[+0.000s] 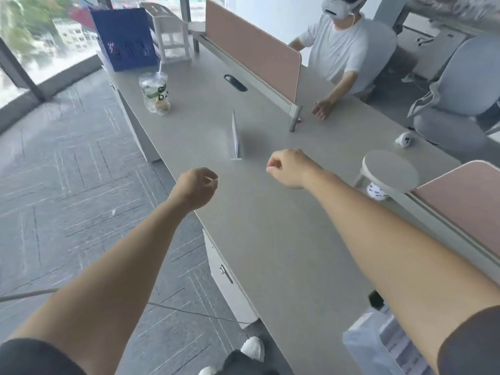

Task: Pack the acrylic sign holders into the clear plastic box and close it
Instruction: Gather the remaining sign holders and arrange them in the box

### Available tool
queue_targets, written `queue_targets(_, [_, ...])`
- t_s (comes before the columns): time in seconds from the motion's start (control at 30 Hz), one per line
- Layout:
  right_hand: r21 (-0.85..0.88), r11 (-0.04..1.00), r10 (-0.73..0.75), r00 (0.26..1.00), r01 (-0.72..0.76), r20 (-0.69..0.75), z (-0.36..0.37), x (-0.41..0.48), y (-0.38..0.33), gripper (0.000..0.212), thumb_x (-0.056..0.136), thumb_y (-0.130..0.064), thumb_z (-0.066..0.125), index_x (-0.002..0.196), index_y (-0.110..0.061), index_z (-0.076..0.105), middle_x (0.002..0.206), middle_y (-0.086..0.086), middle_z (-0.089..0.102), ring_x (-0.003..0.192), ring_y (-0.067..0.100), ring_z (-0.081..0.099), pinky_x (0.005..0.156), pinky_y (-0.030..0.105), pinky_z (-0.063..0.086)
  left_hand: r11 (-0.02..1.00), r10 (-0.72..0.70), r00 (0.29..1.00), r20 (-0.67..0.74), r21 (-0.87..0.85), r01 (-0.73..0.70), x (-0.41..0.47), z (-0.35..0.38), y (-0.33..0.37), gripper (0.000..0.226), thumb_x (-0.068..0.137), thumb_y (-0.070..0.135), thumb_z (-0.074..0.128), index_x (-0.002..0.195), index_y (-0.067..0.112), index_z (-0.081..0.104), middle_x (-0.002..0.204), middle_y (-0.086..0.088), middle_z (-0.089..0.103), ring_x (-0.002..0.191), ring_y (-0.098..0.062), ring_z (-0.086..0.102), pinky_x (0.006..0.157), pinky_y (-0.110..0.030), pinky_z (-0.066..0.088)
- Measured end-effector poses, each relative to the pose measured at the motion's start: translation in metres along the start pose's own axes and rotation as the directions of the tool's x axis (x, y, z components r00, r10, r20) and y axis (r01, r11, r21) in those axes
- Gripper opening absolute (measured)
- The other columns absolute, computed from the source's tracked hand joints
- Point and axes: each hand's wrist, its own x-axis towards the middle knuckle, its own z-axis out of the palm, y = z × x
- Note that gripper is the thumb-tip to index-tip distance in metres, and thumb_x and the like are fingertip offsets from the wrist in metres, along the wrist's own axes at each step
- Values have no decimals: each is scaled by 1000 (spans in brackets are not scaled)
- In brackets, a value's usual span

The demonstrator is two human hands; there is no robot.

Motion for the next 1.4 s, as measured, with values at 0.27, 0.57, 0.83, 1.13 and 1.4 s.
queue_targets(0.27, [25,1000,-6,1000,6,4,-4,97,38,15,94,-31,54,99,-23,66,105,4,69,93,26,63,81,33,52,993,-72,997,-37,93,75,69,21,18,25,91,25,53,112,22,65,94,7,66,86,-17,59,74,-24,43])
queue_targets(0.57, [48,998,48,999,-48,9,22,253,43,22,97,-37,50,104,-21,64,106,2,68,97,26,61,82,35,52,989,-142,989,-26,42,143,193,73,-12,43,88,32,53,129,20,50,113,0,67,107,-25,59,88,-38,50])
queue_targets(0.83, [56,985,160,983,-166,88,61,408,38,48,99,-41,47,143,-22,44,138,5,54,124,26,51,100,38,44,985,-170,976,135,12,170,305,109,-45,70,87,43,62,144,19,29,129,-4,53,120,-25,50,94,-42,46])
queue_targets(1.13, [55,964,243,943,-262,227,95,502,36,53,100,-44,41,149,-25,33,149,5,46,130,26,47,103,36,39,995,-62,970,235,89,42,363,136,-51,79,90,38,58,150,19,10,119,-9,51,108,-31,50,86,-34,39])
queue_targets(1.4, [213,931,280,954,-298,109,80,490,49,29,96,-36,46,120,-21,52,110,-2,61,94,23,56,78,32,44,1000,-10,972,237,13,7,356,126,-25,71,89,9,44,150,20,9,106,-9,58,92,-34,55,73,-39,46])
